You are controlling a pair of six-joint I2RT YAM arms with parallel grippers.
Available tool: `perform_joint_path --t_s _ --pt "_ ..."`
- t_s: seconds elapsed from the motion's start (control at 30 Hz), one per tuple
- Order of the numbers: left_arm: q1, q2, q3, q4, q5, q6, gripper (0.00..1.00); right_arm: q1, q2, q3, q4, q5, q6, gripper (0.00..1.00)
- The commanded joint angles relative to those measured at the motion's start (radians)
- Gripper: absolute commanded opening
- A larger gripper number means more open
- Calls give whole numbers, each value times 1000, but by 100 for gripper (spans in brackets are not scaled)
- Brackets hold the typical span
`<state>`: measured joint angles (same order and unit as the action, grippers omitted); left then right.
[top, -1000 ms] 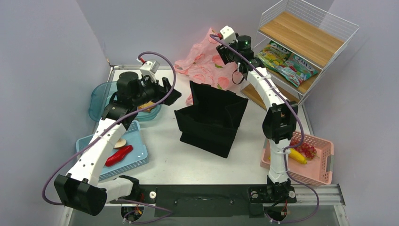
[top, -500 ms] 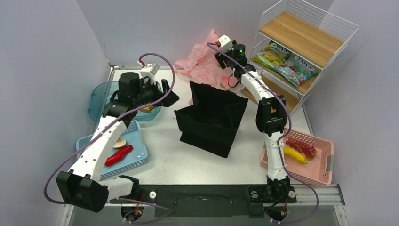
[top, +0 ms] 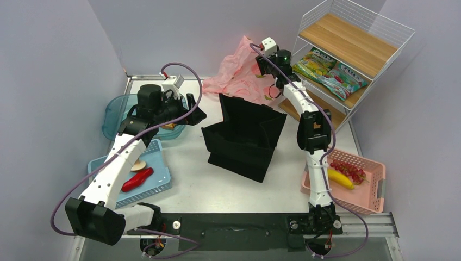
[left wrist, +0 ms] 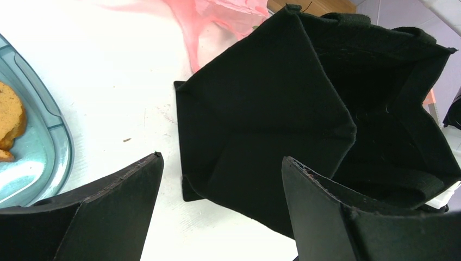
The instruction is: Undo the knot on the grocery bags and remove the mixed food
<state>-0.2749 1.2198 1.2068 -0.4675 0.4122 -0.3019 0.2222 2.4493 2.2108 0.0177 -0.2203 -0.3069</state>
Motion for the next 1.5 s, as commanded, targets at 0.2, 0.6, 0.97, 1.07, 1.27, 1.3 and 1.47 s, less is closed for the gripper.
perform_joint_path --t_s 0.2,0.6,0.97,1.07,1.27,1.3,1.47 --pt "6 -11 41 8 14 41 78 20 19 105 98 -104 -9 0" --pt "77 179 189 281 133 222 82 48 -270 -177 203 -306 117 0" --pt "15 487 595 407 275 447 83 104 -441 -359 228 -400 99 0" --pt "-83 462 615 325 243 704 84 120 -469 -391 247 -411 112 0" --pt "-114 514 640 251 119 904 85 153 -537 -467 318 -443 176 0" --pt "-110 540 657 236 93 906 85 161 -546 -478 335 -446 187 0" --pt "-82 612 657 191 36 942 83 183 -610 -554 395 -467 225 0"
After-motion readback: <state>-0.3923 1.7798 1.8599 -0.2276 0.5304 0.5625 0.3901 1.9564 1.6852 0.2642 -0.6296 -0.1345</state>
